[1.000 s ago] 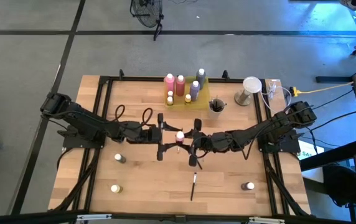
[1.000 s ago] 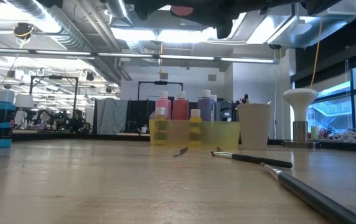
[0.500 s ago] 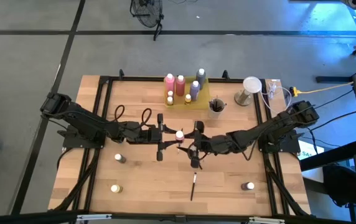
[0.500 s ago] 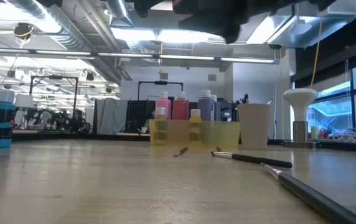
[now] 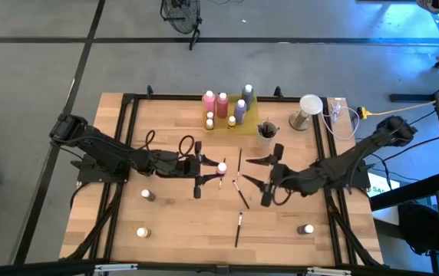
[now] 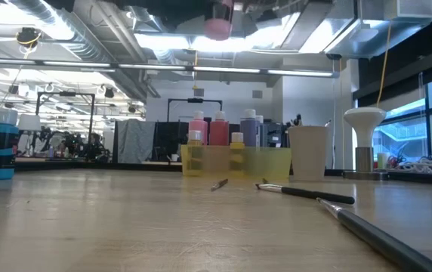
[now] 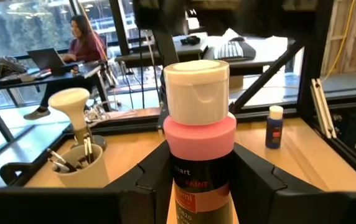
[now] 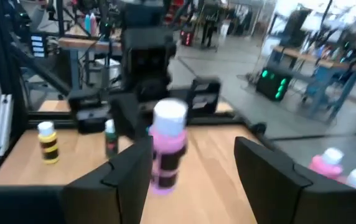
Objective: Pick & Place Paint Supplies
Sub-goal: Put the small pink paint bottle into the yellow bin
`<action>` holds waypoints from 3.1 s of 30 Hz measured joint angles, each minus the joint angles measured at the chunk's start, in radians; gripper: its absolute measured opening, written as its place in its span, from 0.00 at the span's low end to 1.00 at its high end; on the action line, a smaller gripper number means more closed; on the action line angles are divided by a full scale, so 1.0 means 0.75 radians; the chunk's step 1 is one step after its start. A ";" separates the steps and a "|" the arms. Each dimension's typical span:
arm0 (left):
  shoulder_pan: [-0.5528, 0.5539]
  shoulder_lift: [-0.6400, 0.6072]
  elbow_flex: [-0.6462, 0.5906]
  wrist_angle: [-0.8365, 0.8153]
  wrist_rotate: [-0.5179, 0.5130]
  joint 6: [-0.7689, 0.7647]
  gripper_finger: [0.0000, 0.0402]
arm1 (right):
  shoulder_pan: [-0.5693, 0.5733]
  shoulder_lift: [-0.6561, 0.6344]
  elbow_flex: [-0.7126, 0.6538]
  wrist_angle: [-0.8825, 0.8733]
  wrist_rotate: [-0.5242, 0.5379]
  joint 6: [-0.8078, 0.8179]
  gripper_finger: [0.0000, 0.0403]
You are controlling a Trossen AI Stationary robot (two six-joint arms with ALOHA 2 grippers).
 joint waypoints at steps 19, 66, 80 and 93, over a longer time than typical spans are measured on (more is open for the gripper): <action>0.002 -0.001 0.001 -0.252 0.109 -0.100 0.31 | -0.245 0.156 0.193 -0.395 -0.573 0.141 0.57; 0.035 0.002 0.001 -0.306 0.098 -0.126 0.31 | -0.432 0.368 0.192 -0.125 -0.851 0.032 0.57; 0.035 0.002 0.001 -0.318 0.095 -0.120 0.31 | -0.456 0.379 0.192 -0.112 -0.885 0.036 0.35; 0.035 0.002 0.001 -0.320 0.104 -0.105 0.31 | -0.460 0.379 0.192 -0.123 -0.913 0.055 0.29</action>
